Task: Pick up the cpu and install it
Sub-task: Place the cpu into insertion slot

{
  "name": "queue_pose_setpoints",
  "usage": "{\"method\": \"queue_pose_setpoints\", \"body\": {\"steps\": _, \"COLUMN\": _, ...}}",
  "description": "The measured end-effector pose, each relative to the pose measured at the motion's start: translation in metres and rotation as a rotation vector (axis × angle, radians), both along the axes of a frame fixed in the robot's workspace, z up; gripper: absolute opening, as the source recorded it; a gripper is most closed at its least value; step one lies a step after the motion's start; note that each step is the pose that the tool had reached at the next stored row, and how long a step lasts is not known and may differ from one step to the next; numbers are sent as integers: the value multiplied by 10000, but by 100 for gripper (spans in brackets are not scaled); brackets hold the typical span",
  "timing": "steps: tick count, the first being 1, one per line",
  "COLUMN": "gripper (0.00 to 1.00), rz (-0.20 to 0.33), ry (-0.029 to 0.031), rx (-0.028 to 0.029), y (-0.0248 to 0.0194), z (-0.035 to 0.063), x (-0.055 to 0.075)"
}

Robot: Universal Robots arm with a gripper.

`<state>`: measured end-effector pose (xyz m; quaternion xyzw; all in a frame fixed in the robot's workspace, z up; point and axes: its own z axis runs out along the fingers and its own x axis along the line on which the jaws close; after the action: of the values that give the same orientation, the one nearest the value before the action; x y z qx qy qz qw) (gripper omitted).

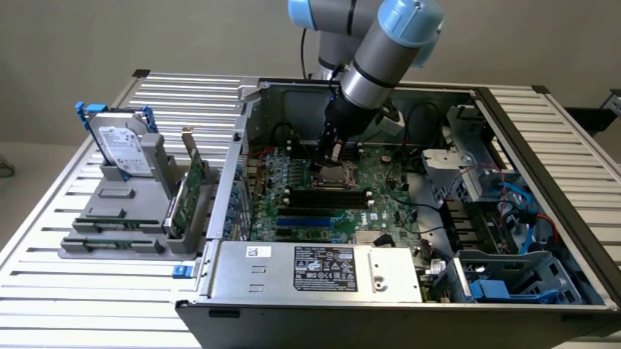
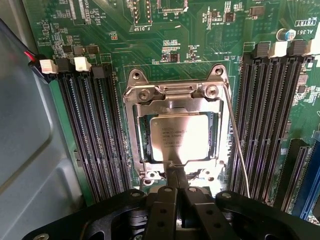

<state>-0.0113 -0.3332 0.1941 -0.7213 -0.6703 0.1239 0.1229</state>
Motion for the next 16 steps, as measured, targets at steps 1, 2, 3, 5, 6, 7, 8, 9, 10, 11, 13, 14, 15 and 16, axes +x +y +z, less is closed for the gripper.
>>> {"method": "queue_pose_setpoints", "body": {"steps": 1, "gripper": 11, "rz": 0, "ry": 0, "rx": -1, "y": 0, "z": 2, "x": 0}}
{"method": "queue_pose_setpoints", "body": {"steps": 2, "gripper": 11, "rz": 0, "ry": 1, "rx": -1, "y": -1, "z": 6, "x": -1}}
{"method": "queue_pose_setpoints", "body": {"steps": 3, "gripper": 11, "rz": 0, "ry": 1, "rx": -2, "y": -1, "z": 11, "x": -1}}
{"method": "queue_pose_setpoints", "body": {"steps": 5, "gripper": 11, "rz": -1, "ry": 1, "rx": -2, "y": -1, "z": 21, "x": -2}}
{"method": "queue_pose_setpoints", "body": {"steps": 6, "gripper": 11, "rz": 0, "ry": 1, "rx": -2, "y": -1, "z": 26, "x": -3}}
{"method": "queue_pose_setpoints", "body": {"steps": 7, "gripper": 11, "rz": -1, "ry": 1, "rx": -3, "y": -1, "z": 33, "x": -4}}
{"method": "queue_pose_setpoints", "body": {"steps": 8, "gripper": 11, "rz": -1, "ry": 1, "rx": -3, "y": -1, "z": 42, "x": -6}}
{"method": "queue_pose_setpoints", "body": {"steps": 9, "gripper": 11, "rz": -2, "ry": 1, "rx": -3, "y": -1, "z": 54, "x": -13}}
{"method": "queue_pose_setpoints", "body": {"steps": 10, "gripper": 11, "rz": 0, "ry": 1, "rx": -3, "y": -2, "z": 66, "x": -23}}
{"method": "queue_pose_setpoints", "body": {"steps": 11, "gripper": 11, "rz": 0, "ry": 1, "rx": -3, "y": -4, "z": 79, "x": -38}}
{"method": "queue_pose_setpoints", "body": {"steps": 13, "gripper": 11, "rz": 0, "ry": 2, "rx": -2, "y": -12, "z": 103, "x": -92}}
{"method": "queue_pose_setpoints", "body": {"steps": 14, "gripper": 11, "rz": 0, "ry": 1, "rx": -2, "y": -15, "z": 118, "x": -120}}
{"method": "queue_pose_setpoints", "body": {"steps": 15, "gripper": 11, "rz": 0, "ry": 1, "rx": -1, "y": -20, "z": 136, "x": -149}}
{"method": "queue_pose_setpoints", "body": {"steps": 16, "gripper": 11, "rz": 0, "ry": 1, "rx": -1, "y": -26, "z": 157, "x": -176}}
